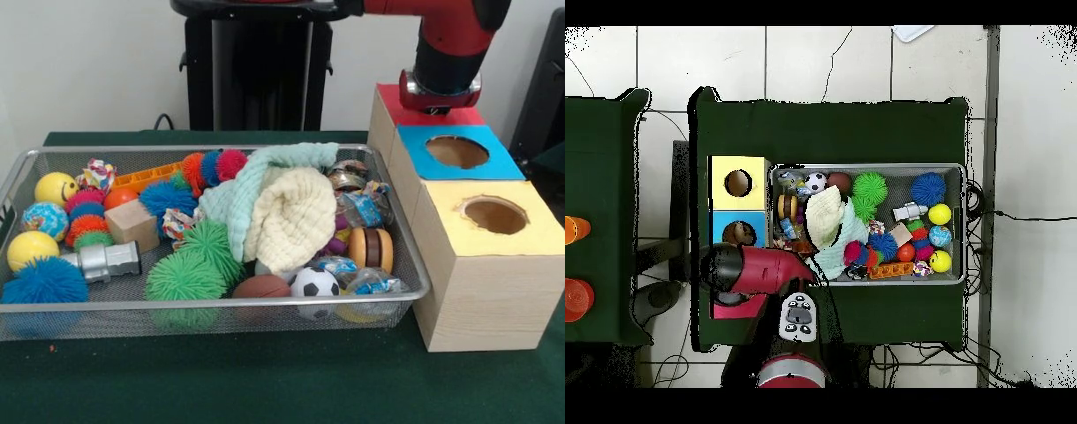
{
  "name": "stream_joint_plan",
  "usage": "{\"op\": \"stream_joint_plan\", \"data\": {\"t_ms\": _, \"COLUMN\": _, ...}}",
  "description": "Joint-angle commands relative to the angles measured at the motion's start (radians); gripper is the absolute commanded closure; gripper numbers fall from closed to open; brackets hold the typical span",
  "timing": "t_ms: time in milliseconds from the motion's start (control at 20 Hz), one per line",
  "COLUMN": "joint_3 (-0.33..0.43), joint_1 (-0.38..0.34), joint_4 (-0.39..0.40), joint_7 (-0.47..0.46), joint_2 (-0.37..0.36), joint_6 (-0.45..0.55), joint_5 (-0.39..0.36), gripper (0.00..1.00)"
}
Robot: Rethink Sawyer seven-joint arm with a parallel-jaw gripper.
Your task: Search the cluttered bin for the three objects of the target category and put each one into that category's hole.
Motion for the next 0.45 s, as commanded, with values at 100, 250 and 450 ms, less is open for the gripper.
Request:
{"op": "stream_joint_plan", "data": {"t_ms": 100, "joint_3": 0.049, "joint_1": -0.033, "joint_4": 0.062, "joint_7": 0.160, "joint_2": 0.096, "joint_6": -0.093, "joint_5": 0.000, "gripper": 1.00}}
{"op": "stream_joint_plan", "data": {"t_ms": 250, "joint_3": -0.024, "joint_1": -0.009, "joint_4": 0.040, "joint_7": 0.168, "joint_2": -0.085, "joint_6": 0.104, "joint_5": -0.029, "gripper": 1.00}}
{"op": "stream_joint_plan", "data": {"t_ms": 450, "joint_3": -0.105, "joint_1": 0.001, "joint_4": -0.082, "joint_7": 0.143, "joint_2": -0.251, "joint_6": 0.339, "joint_5": -0.099, "gripper": 1.00}}
